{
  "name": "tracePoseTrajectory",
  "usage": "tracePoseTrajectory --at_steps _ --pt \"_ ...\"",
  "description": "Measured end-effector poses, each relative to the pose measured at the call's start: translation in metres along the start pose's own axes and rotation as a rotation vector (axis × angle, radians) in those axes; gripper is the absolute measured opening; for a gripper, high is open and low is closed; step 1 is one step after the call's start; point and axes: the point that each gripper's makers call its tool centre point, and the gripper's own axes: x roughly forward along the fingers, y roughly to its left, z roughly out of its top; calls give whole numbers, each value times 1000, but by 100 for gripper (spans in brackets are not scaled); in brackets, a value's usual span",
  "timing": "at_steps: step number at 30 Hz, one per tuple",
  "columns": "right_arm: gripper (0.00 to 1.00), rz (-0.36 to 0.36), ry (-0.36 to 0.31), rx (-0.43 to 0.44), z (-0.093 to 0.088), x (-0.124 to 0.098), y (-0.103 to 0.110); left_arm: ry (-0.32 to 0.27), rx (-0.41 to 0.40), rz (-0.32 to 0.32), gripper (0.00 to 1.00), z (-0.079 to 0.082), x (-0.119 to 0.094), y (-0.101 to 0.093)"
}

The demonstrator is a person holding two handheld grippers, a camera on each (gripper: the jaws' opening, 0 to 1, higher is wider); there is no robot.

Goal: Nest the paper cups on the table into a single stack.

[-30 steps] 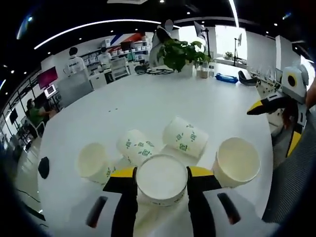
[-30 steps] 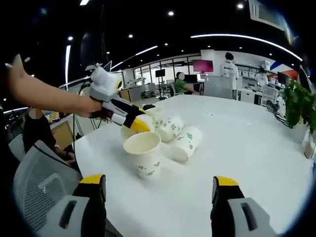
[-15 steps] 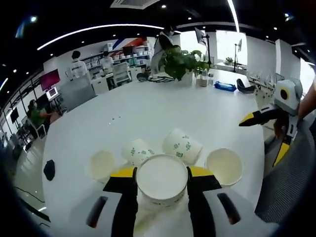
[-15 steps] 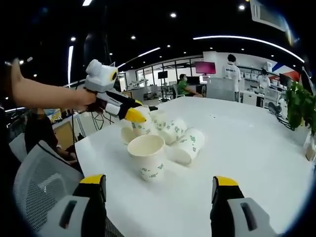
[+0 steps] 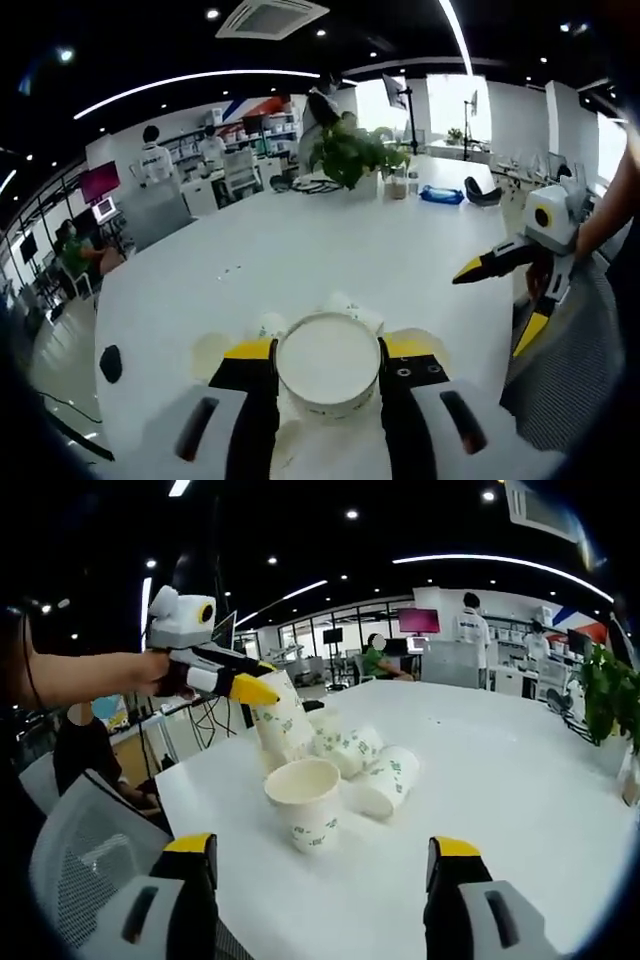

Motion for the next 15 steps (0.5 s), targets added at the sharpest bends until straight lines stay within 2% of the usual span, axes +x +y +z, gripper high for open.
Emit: tracePoseTrajectory --at_steps 4,7,12,15 --pt "85 17 -16 -10 4 0 3 -25 7 -8 37 13 -7 -8" --pt "84 34 -34 -8 10 -2 7 -42 14 -28 37 26 -14 -24" --pt "83 73 -80 56 22 -7 16 -49 41 -76 37 34 -20 -44" --pt "83 108 -85 57 26 -8 25 -53 46 -106 37 38 -22 -55"
